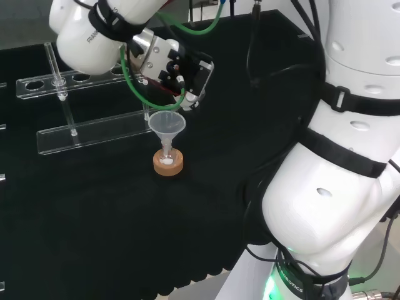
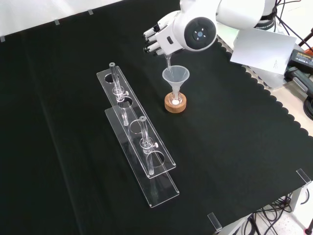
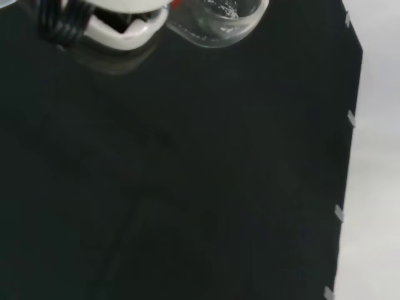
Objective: Pour all the NaCl from the weighing funnel into the round-bottom flask.
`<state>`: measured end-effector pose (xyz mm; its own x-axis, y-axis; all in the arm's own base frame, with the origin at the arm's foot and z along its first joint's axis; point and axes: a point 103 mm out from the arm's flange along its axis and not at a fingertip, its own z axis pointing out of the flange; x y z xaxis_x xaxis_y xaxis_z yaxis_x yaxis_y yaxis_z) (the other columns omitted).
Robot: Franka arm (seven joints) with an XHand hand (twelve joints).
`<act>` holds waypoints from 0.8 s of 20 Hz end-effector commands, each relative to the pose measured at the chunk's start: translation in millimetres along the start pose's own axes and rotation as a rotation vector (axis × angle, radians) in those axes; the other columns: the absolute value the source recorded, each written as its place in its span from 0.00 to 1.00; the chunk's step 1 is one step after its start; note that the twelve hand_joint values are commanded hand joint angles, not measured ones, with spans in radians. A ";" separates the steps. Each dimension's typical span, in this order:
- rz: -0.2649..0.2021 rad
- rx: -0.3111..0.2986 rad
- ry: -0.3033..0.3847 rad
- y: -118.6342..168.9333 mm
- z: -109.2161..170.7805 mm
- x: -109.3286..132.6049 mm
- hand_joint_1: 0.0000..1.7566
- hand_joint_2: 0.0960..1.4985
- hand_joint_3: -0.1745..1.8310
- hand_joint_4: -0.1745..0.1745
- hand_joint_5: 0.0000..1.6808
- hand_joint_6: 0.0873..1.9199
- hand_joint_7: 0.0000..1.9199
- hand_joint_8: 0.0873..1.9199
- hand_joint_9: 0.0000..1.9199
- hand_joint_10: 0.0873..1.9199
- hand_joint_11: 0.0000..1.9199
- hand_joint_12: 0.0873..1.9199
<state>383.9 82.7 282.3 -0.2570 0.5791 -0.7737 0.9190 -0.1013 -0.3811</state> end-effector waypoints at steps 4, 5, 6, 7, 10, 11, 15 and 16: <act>0.003 -0.026 0.132 1.8 21.6 -11.2 0.63 0.45 0.35 1.00 0.75 0.30 0.29 0.31 0.48 0.11 0.41 0.51; 0.006 -0.034 0.149 1.5 23.5 -12.4 0.63 0.45 0.35 1.00 0.75 0.30 0.29 0.31 0.48 0.11 0.41 0.51; 0.009 -0.043 0.165 1.2 25.1 -13.8 0.63 0.45 0.35 1.00 0.75 0.30 0.29 0.31 0.48 0.11 0.40 0.51; 0.014 -0.054 0.187 0.7 27.0 -15.5 0.63 0.45 0.35 1.00 0.75 0.30 0.29 0.31 0.48 0.11 0.40 0.51; 0.026 -0.082 0.231 -0.6 31.1 -19.8 0.63 0.45 0.35 1.00 0.75 0.30 0.29 0.31 0.48 0.11 0.40 0.51; 0.030 -0.089 0.241 -0.9 32.2 -21.4 0.63 0.45 0.35 1.00 0.75 0.30 0.29 0.31 0.48 0.11 0.40 0.51; 0.047 -0.107 0.313 -1.8 37.9 -29.6 0.63 0.45 0.35 1.00 0.75 0.30 0.29 0.31 0.48 0.11 0.40 0.52; 0.053 -0.112 0.330 -2.0 39.4 -31.6 0.63 0.45 0.35 1.00 0.75 0.30 0.29 0.31 0.48 0.11 0.40 0.52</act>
<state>379.3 62.5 279.8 -0.2091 0.7037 -0.6790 0.9393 -0.0485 -0.3395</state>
